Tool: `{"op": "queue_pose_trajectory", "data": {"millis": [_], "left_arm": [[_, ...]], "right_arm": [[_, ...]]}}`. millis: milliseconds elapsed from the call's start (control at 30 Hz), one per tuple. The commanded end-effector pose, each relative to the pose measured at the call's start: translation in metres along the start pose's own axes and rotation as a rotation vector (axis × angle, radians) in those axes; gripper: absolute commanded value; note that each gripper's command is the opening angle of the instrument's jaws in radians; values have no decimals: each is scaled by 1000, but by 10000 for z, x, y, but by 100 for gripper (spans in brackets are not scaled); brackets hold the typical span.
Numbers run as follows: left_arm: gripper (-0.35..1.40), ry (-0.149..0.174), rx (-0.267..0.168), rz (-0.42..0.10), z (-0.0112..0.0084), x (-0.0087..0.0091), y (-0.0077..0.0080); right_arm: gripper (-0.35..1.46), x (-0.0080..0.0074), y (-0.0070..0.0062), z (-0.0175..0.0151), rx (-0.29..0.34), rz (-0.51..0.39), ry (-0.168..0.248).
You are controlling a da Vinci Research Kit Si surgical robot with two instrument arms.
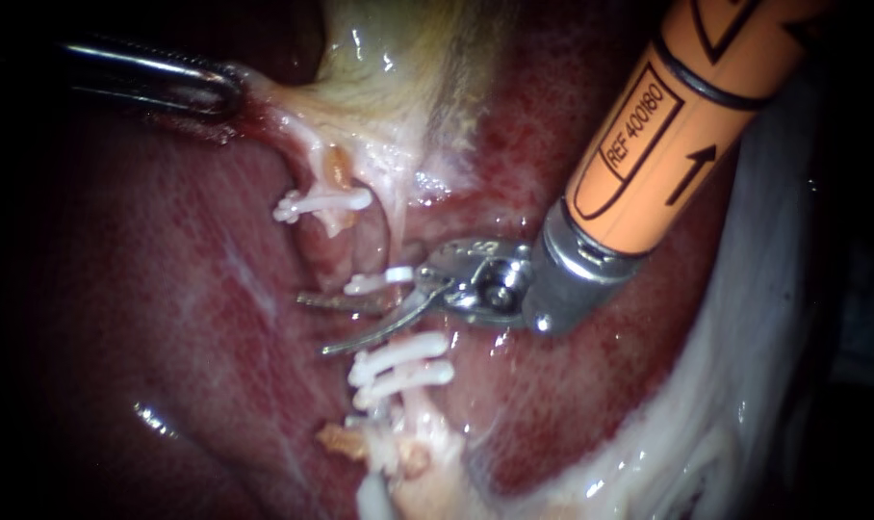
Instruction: Go to the cutting position right tube
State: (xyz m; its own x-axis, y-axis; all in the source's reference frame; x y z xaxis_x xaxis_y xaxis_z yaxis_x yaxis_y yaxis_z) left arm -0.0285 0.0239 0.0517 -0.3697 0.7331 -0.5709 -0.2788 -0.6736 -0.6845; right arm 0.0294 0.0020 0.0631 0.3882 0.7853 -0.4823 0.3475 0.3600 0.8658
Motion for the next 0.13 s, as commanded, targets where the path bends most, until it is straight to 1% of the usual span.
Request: {"op": "queue_pose_trajectory", "data": {"millis": [33, 133], "left_arm": [[-35, 0, 0, 0, 0, 0, 0], [-35, 0, 0, 0, 0, 0, -1]], "right_arm": [[140, 0, 0, 0, 0, 0, -1], [140, -2, 1, 0, 0, -1, -2]]}}
